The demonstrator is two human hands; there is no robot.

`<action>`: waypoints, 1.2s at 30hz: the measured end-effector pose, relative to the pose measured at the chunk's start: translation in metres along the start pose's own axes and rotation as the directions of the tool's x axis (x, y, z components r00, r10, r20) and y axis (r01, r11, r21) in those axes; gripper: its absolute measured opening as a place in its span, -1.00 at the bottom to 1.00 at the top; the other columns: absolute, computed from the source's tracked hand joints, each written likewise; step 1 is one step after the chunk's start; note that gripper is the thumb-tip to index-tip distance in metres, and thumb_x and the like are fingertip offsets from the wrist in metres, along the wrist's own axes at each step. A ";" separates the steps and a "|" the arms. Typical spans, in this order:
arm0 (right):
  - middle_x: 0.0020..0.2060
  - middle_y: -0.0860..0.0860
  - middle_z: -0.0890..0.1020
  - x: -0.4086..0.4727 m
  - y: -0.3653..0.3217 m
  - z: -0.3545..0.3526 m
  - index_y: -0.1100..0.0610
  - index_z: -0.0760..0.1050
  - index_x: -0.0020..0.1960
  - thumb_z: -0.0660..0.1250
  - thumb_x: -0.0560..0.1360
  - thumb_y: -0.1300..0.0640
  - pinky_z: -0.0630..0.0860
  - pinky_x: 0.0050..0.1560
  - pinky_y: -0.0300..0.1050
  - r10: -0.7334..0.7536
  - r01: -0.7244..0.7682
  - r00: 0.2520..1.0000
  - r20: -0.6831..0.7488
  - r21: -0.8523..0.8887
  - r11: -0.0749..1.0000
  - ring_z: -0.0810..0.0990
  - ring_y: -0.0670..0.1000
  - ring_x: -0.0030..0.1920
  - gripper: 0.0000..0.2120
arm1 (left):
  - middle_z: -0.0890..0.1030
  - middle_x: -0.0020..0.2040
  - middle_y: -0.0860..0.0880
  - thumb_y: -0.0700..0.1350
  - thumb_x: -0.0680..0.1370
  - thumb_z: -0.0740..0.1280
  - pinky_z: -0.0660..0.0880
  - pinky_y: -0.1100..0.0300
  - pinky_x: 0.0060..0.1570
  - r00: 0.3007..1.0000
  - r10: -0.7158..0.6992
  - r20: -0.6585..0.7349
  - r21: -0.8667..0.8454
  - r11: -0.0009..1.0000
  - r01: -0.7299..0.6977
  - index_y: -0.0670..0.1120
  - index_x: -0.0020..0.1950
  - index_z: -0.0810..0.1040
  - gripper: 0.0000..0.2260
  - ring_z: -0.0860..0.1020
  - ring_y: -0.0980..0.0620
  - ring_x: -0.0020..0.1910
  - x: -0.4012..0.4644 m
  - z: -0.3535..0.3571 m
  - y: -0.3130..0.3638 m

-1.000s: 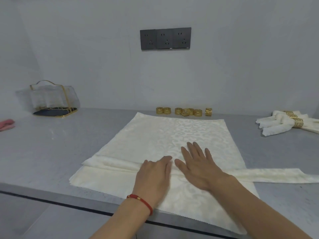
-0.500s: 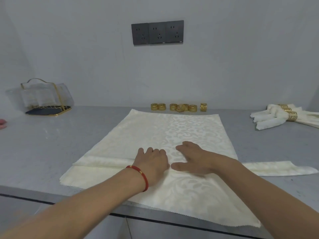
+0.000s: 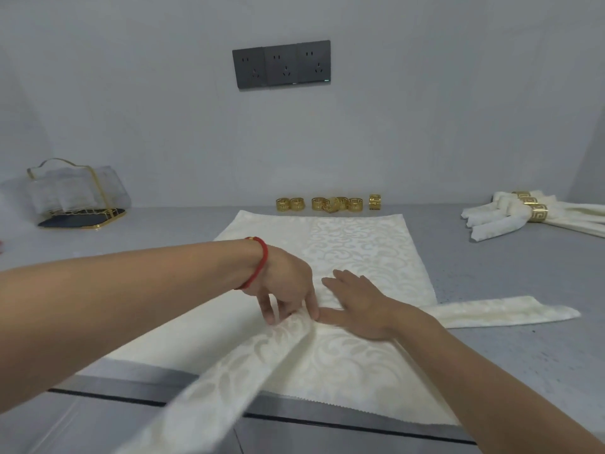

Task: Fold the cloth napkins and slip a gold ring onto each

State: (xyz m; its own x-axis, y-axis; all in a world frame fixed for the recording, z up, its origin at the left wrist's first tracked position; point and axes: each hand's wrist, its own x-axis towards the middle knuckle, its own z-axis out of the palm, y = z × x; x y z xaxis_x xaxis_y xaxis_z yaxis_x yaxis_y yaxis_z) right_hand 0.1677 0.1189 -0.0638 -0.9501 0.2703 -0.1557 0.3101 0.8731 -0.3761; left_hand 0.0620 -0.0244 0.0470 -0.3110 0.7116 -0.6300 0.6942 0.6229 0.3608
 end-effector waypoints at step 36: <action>0.02 0.02 0.50 -0.056 -0.008 -0.061 0.05 0.39 0.18 0.23 0.62 -0.18 0.42 -0.06 -0.04 0.226 -0.220 0.973 -0.040 -0.447 0.867 0.51 0.08 -0.04 -0.68 | 0.51 -0.38 0.05 0.19 0.48 0.37 0.39 0.20 -0.33 0.947 0.186 -0.262 0.129 0.979 -0.157 0.02 -0.32 0.54 -0.70 0.42 0.01 -0.40 0.053 0.020 -0.025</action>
State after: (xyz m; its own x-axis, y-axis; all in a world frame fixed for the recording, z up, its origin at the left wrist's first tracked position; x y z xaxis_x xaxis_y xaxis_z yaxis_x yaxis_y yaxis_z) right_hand 0.2163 0.1210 0.0034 -0.8558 0.4770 -0.2001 0.4628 0.8789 0.1161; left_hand 0.0411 -0.0087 -0.0097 -0.3351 0.8750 -0.3493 0.8122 0.4562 0.3636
